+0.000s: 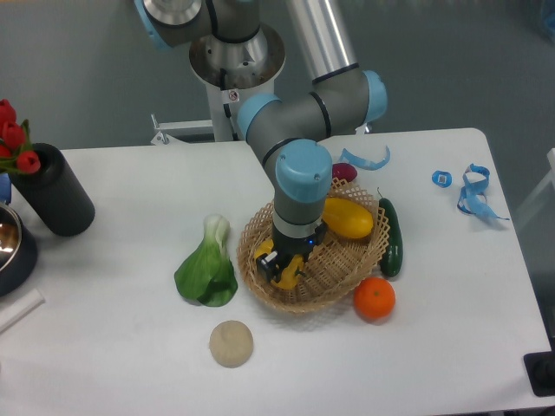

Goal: Pick up the yellow pepper from the basket
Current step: 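Lift the yellow bell pepper up out of the basket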

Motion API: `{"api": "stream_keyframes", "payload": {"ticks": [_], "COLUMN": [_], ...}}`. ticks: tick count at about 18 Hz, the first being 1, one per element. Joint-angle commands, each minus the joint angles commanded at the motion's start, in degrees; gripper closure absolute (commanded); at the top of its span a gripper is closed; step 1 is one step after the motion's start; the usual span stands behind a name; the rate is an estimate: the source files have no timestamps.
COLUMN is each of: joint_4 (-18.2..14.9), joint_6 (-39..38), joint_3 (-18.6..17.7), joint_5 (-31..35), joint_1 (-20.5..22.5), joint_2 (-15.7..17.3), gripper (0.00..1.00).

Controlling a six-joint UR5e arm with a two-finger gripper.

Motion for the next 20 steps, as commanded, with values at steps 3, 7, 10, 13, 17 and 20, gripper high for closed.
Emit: {"api": "stream_keyframes", "payload": {"ticks": [3, 7, 10, 13, 17, 20], "joint_4": [-0.35, -0.79, -0.70, -0.79, -7.45, -11.68], "joint_6": [6.05, 13.35, 22.83, 31.97, 49.53, 62.64], "joint_3": [2.28, 6.33, 6.51, 6.77, 9.93, 12.22], "joint_5": [0.00, 0.00, 0.00, 0.00, 0.00, 0.00], "joint_1": [0.44, 3.51, 5.70, 8.60, 13.00, 15.55], "joint_2": [0.88, 1.15, 1.06, 1.23, 0.89, -0.43], "gripper": [0.77, 0.76, 0.76, 0.76, 0.79, 0.82]}}
